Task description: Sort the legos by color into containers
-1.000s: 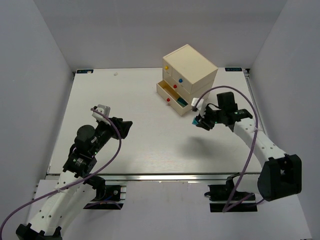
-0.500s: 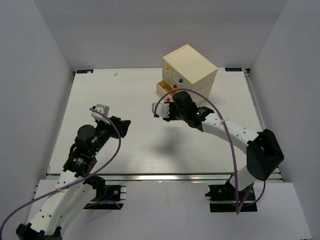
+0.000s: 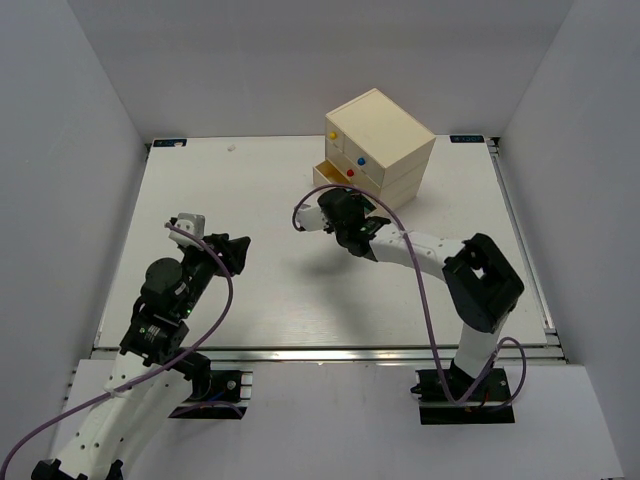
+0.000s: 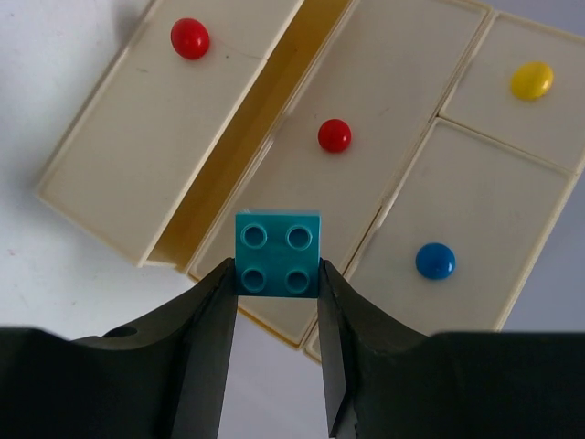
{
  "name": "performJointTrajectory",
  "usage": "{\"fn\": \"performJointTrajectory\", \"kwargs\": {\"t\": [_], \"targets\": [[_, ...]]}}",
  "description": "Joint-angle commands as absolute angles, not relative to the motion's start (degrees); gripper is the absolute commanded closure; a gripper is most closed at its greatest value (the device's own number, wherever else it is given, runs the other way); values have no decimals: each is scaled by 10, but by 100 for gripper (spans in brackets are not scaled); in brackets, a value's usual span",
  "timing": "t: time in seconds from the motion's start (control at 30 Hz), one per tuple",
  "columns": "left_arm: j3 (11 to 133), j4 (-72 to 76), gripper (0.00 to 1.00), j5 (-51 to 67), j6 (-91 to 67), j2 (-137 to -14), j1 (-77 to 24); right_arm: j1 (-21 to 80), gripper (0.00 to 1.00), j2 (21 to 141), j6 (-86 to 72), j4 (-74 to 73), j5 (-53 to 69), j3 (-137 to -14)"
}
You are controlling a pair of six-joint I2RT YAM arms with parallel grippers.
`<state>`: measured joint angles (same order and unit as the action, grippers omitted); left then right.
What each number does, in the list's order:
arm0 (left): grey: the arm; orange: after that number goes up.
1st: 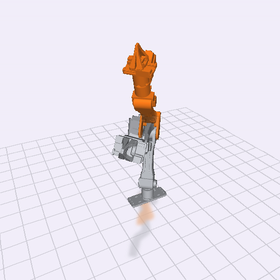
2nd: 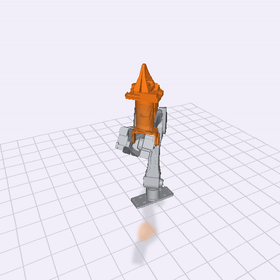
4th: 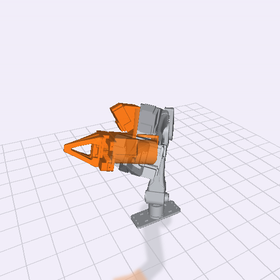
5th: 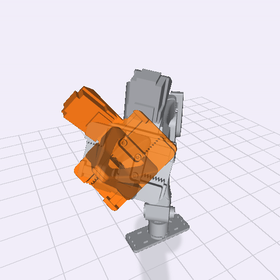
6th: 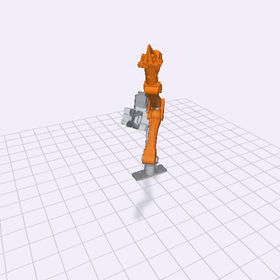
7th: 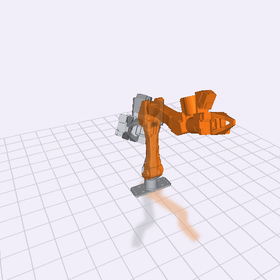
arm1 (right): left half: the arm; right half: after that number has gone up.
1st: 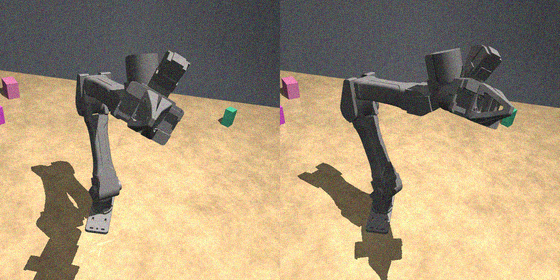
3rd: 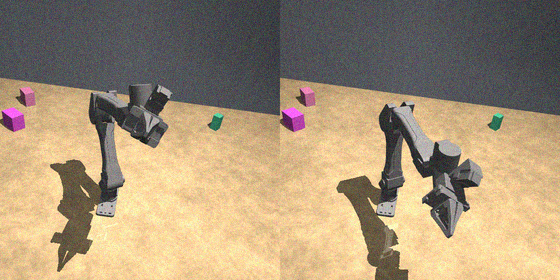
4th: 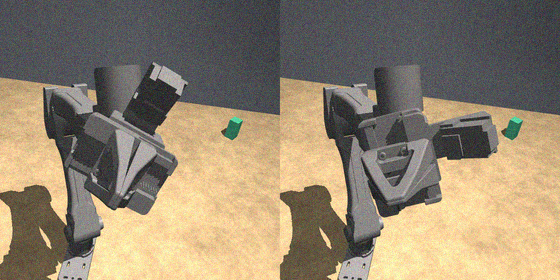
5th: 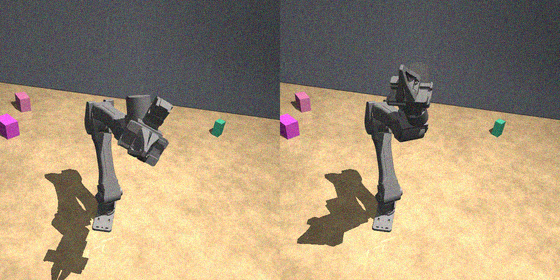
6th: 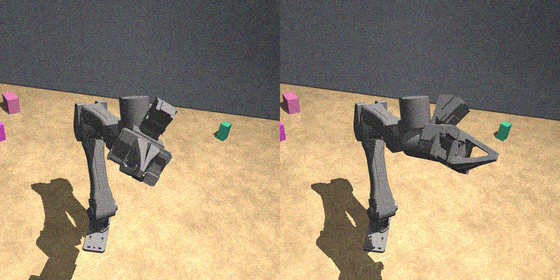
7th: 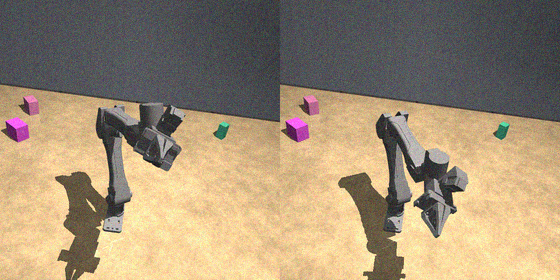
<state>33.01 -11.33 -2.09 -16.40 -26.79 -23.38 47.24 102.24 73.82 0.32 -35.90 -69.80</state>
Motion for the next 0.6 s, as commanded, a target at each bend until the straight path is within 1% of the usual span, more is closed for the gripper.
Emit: {"fn": "performJointTrajectory", "kwargs": {"t": [0.0, 0.1, 0.23, 0.57], "targets": [[333, -118, 36, -31, -158, -263, -231, 477, 98, 1049, 780, 66, -437, -731], [335, -118, 36, -30, -159, -261, -231, 476, 100, 1074, 798, 87, -450, -734], [334, -117, 36, -29, -158, -259, -231, 474, 100, 1106, 818, 114, -473, -732], [335, -115, 36, -24, -158, -257, -231, 461, 100, 1139, 853, 159, -495, -725]]}}
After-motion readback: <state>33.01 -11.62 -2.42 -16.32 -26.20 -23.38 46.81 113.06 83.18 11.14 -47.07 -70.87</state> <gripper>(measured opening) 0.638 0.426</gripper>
